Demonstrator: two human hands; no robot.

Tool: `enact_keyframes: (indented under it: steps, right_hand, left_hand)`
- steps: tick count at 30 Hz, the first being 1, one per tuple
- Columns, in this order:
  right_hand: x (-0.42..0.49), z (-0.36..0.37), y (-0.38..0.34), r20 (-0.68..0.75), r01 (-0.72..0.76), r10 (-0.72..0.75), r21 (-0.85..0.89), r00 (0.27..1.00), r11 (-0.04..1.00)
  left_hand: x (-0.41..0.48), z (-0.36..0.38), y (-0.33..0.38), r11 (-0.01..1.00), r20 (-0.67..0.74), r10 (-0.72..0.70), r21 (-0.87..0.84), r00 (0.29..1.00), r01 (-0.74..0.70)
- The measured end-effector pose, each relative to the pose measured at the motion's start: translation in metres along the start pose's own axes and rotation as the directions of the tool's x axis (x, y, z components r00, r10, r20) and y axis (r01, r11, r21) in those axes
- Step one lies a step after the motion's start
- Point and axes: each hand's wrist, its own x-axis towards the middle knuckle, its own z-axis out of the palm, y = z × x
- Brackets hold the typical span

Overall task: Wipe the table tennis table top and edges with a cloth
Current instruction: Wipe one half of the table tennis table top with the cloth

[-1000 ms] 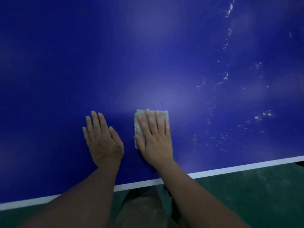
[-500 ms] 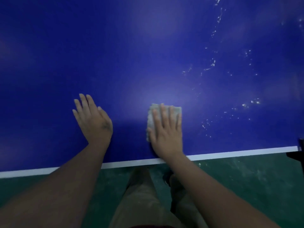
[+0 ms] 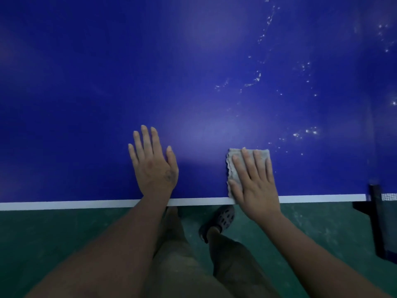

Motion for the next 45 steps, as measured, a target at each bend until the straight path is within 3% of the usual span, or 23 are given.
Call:
enact_keyframes:
  steps: [3,9,13,20,23,30,35,41,43,45]
  right_hand:
    - [0.007,-0.001,-0.012,0.022,-0.007,0.007,-0.004,1.0,1.0]
    - [0.048,-0.002,-0.07,0.034,0.165,-0.168,0.078,0.985,0.983]
    - [0.046,0.0,-0.044,-0.001,0.241,-0.242,0.102,0.97,0.965]
    - [-0.001,-0.005,0.051,-0.003,0.055,-0.055,0.03,0.998,0.998]
    - [0.014,-0.006,0.026,0.047,-0.006,0.004,0.03,0.999,1.0]
    - [0.119,-0.011,-0.064,-0.006,0.133,-0.133,0.087,0.991,0.987]
    - [0.128,-0.015,-0.037,-0.037,0.161,-0.159,0.063,0.987,0.985]
    - [0.092,-0.021,0.008,-0.041,-0.115,0.116,0.032,0.992,0.993]
    - [0.102,-0.022,-0.011,-0.017,-0.101,0.102,0.024,0.995,0.995]
    - [0.122,-0.023,-0.037,0.0,0.01,-0.01,0.035,1.0,0.999]
  left_hand:
    - [0.001,0.001,0.0,1.0,-0.016,-0.008,-0.004,1.0,0.008]
    - [0.001,0.002,0.001,0.999,-0.036,-0.021,-0.03,0.999,0.019]
    - [0.002,0.001,0.004,0.999,-0.028,-0.039,-0.028,0.999,0.039]
    - [0.001,0.0,0.005,0.999,-0.025,-0.041,-0.023,0.999,0.04]
    - [0.003,0.0,0.004,0.999,-0.018,-0.043,-0.02,0.999,0.043]
    - [0.004,0.003,0.0,0.999,0.006,-0.036,0.01,0.999,0.036]
    - [0.005,0.003,-0.001,0.999,0.025,-0.034,0.0,0.999,0.034]
    - [0.006,0.001,-0.001,0.998,0.073,-0.048,-0.029,0.996,0.05]
    - [0.007,0.001,-0.003,0.998,0.092,-0.04,-0.045,0.995,0.045]
    - [0.005,-0.002,-0.006,0.995,0.105,-0.039,-0.085,0.994,0.048]
